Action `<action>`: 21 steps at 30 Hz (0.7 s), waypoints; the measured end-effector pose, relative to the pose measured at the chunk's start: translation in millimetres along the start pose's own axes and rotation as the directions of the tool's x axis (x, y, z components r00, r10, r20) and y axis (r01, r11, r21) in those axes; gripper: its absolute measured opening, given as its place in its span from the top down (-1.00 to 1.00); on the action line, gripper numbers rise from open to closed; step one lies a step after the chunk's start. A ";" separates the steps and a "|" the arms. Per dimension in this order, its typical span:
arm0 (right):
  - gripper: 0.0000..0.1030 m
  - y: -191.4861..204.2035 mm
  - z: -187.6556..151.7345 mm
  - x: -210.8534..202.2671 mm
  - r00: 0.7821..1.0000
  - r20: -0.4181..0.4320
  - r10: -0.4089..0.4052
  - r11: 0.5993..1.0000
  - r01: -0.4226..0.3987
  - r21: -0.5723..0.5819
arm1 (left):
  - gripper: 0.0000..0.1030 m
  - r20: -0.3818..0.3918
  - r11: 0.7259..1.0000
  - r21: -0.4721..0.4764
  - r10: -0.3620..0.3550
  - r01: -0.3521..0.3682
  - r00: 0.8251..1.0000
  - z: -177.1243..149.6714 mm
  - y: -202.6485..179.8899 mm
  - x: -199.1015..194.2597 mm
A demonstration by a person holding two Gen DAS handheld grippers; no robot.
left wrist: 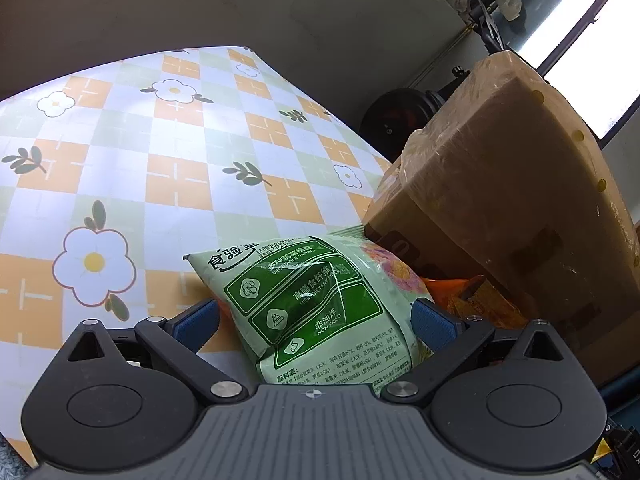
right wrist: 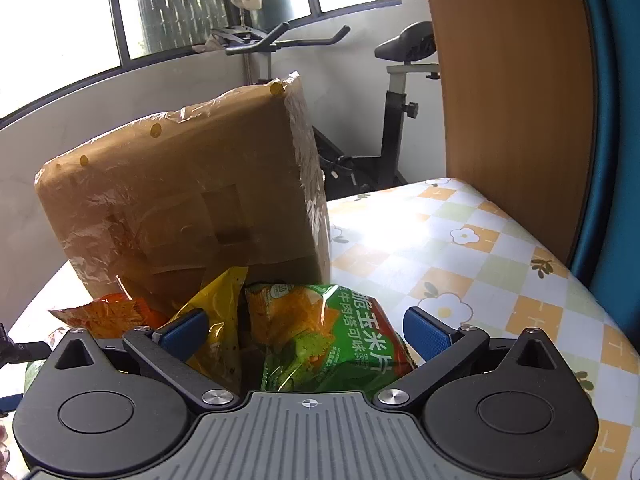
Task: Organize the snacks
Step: 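Close the left tool on the green snack bag while the right tool lowers, then lift the green snack bag with the left tool while the right tool grasps the green corn-chip bag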
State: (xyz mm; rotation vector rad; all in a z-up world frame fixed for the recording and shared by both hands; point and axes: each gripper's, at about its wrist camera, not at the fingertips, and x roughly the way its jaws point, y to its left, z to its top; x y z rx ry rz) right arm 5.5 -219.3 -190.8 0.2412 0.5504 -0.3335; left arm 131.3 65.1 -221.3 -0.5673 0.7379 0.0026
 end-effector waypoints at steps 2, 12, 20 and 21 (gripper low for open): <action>-1.00 -0.3 -0.6 0.5 1.000 -0.002 0.001 1.000 -0.001 0.005 | -1.00 0.008 1.000 0.007 0.000 0.000 1.000 -0.6 -0.1 7.8; -1.00 -9.0 1.0 -1.1 1.000 0.008 -0.020 0.999 0.020 0.047 | -0.67 0.065 0.992 0.122 -0.043 0.035 0.997 -2.7 1.5 -4.8; -1.00 -31.0 -0.8 -7.2 0.987 0.097 -0.125 0.990 0.117 0.082 | -0.54 0.205 0.966 0.242 0.041 -0.091 0.978 -8.5 1.1 -41.4; -1.00 -35.1 -1.0 -6.8 0.985 0.109 -0.132 0.989 0.123 0.085 | -0.54 0.215 0.962 0.253 0.047 -0.103 0.975 -9.7 0.7 -43.8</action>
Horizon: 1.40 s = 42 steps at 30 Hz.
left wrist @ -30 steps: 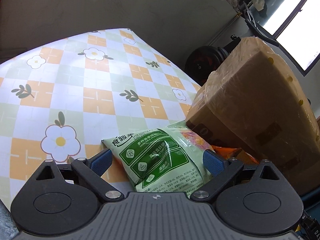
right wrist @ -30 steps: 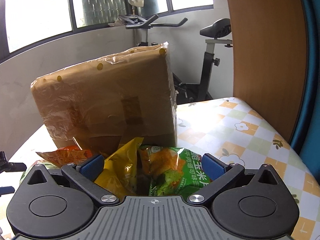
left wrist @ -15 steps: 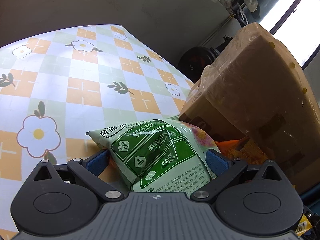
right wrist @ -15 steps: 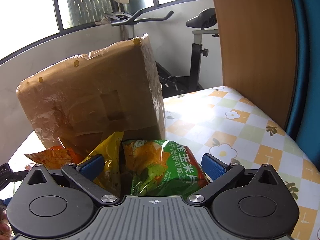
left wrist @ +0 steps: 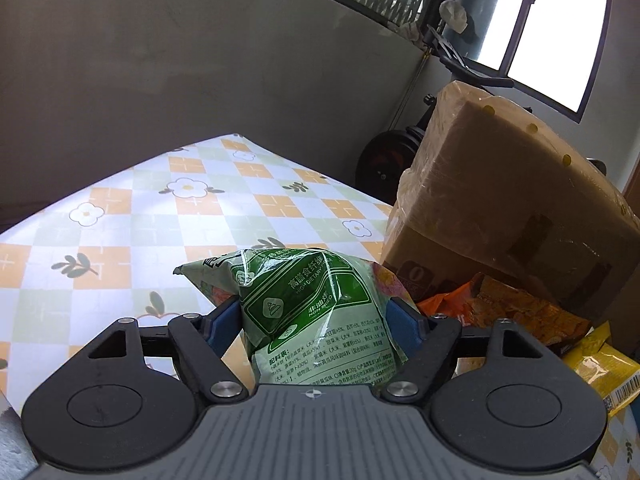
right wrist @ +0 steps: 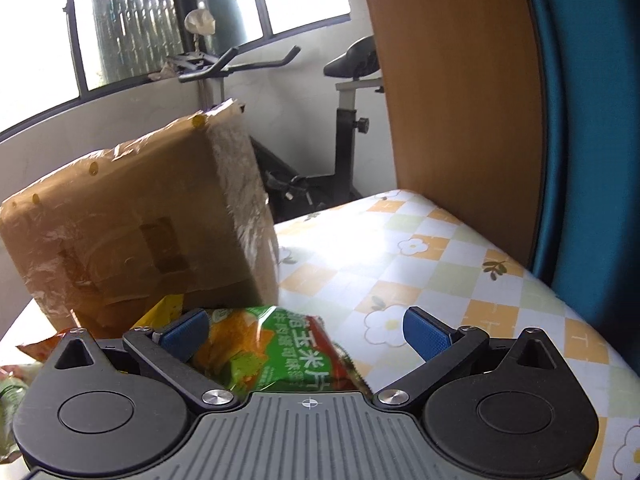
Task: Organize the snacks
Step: 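Lift the green snack bag with the left tool while the right tool grasps the green corn-chip bag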
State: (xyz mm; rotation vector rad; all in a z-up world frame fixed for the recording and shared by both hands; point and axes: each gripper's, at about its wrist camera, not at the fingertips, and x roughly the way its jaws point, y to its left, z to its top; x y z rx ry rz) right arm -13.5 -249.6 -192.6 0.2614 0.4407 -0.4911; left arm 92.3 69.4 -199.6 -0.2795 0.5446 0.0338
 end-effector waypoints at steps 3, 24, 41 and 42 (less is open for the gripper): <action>-0.99 -9.9 -1.6 8.0 0.999 0.011 0.031 1.000 -0.031 -0.006 | -0.54 -0.002 0.999 0.029 0.027 -0.027 1.000 -2.5 -2.6 -1.0; -0.90 -29.8 -41.1 77.7 0.961 -0.092 0.261 0.965 -0.256 0.060 | -0.57 -0.010 0.995 0.089 0.052 -0.051 0.999 -9.7 -10.5 5.6; -0.94 -15.6 -46.5 73.2 0.975 -0.076 0.211 0.977 -0.213 -0.011 | -0.60 -0.008 0.992 0.116 0.055 -0.054 0.998 -12.7 -11.1 6.1; -0.94 -15.4 -46.4 72.8 0.974 -0.076 0.213 0.977 -0.214 -0.012 | -0.60 -0.006 0.992 0.118 0.053 -0.052 0.999 -12.8 -10.9 5.9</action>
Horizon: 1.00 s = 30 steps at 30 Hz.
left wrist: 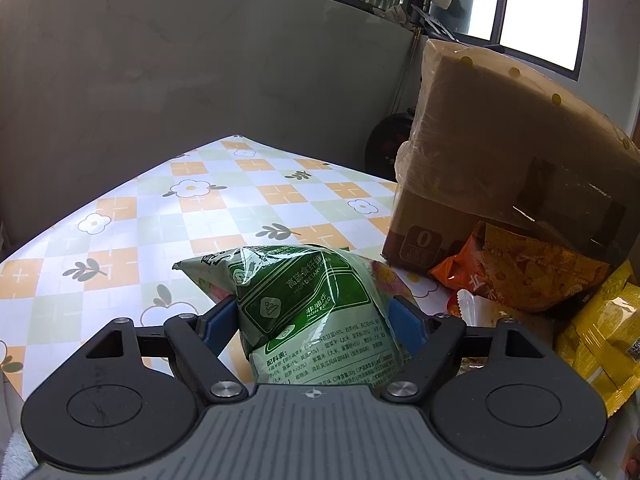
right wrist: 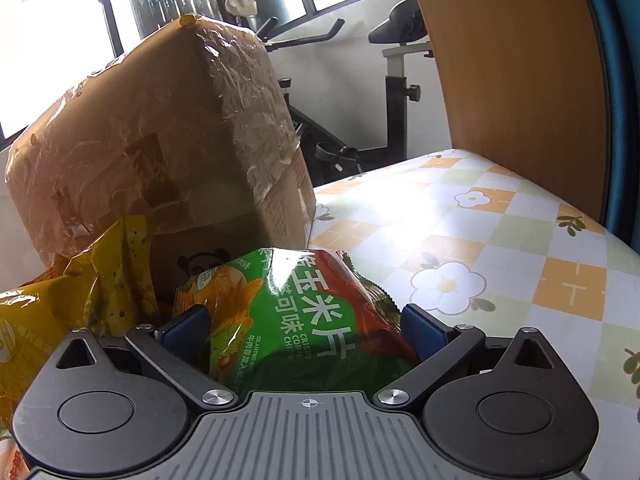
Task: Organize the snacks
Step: 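Lift the green snack bag with the left tool while the right tool grasps the green corn-chip bag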
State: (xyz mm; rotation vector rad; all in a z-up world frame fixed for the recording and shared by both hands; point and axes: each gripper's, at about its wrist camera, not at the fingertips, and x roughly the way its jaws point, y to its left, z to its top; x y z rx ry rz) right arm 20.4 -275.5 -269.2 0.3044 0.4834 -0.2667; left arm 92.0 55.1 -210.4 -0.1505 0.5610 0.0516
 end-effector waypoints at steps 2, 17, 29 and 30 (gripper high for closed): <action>-0.94 1.1 -0.4 -0.9 1.000 0.000 0.002 1.000 -0.002 -0.004 | -0.56 0.013 1.000 0.016 -0.007 0.007 1.000 -1.0 -1.1 -2.2; -0.60 -3.4 8.6 -21.6 0.999 -0.030 0.014 0.999 -0.013 0.037 | -0.39 0.051 0.998 0.053 -0.039 0.036 0.998 3.2 -2.5 -21.1; -0.55 -7.0 12.5 -52.7 0.999 0.022 -0.031 1.000 0.031 -0.005 | -0.38 0.132 0.998 0.045 -0.047 0.041 0.990 6.5 2.2 -52.7; -0.55 -6.9 13.2 -55.6 0.999 0.029 -0.031 1.000 0.031 -0.003 | -0.38 0.141 0.998 0.047 -0.045 0.039 0.989 7.0 2.4 -56.0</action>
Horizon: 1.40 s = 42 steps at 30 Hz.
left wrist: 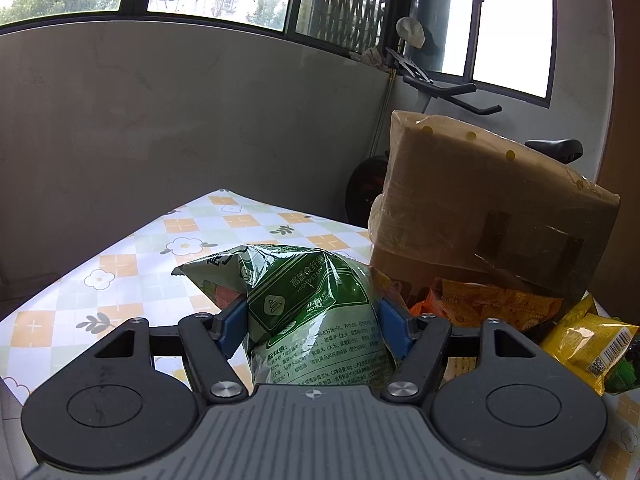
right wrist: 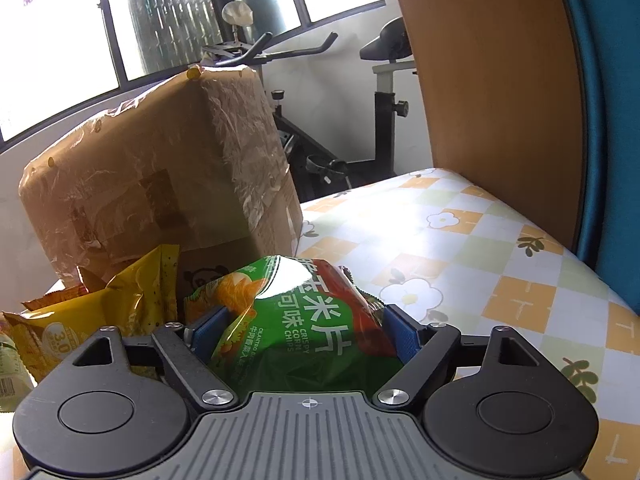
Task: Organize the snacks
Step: 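Lift the green snack bag with the left tool while the right tool grasps the green corn-chip bag, then carry both green bags over the box and open both tools to drop them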
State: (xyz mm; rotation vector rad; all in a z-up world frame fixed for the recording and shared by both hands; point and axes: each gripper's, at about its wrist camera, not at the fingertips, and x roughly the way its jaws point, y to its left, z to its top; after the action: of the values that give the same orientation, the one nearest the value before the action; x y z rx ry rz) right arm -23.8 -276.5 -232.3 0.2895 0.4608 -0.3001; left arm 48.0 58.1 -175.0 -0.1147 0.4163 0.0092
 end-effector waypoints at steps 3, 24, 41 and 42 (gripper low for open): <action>-0.55 -0.6 5.9 -10.5 1.000 0.028 0.009 1.000 -0.009 0.002 | -0.38 0.027 1.000 0.011 0.006 -0.007 1.000 3.0 1.7 -8.7; -0.55 0.6 57.3 -47.8 0.981 0.192 0.030 0.999 -0.032 0.007 | -0.39 0.278 0.990 0.122 -0.104 0.072 0.955 55.6 -9.1 -49.9; -0.55 19.1 135.4 -63.2 0.930 0.340 0.138 0.990 -0.116 -0.084 | -0.39 0.294 0.966 0.152 -0.248 0.211 0.923 109.7 -59.0 -4.6; -0.55 22.6 141.0 -59.5 0.928 0.342 0.151 0.988 -0.129 -0.086 | -0.39 0.294 0.961 0.169 -0.260 0.218 0.920 112.7 -64.1 -1.2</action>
State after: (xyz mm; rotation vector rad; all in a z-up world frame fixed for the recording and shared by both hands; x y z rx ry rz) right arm -11.8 -290.6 -78.7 0.2018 0.0979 -0.1910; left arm 94.4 7.2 -65.2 -0.0305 0.0803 -0.2401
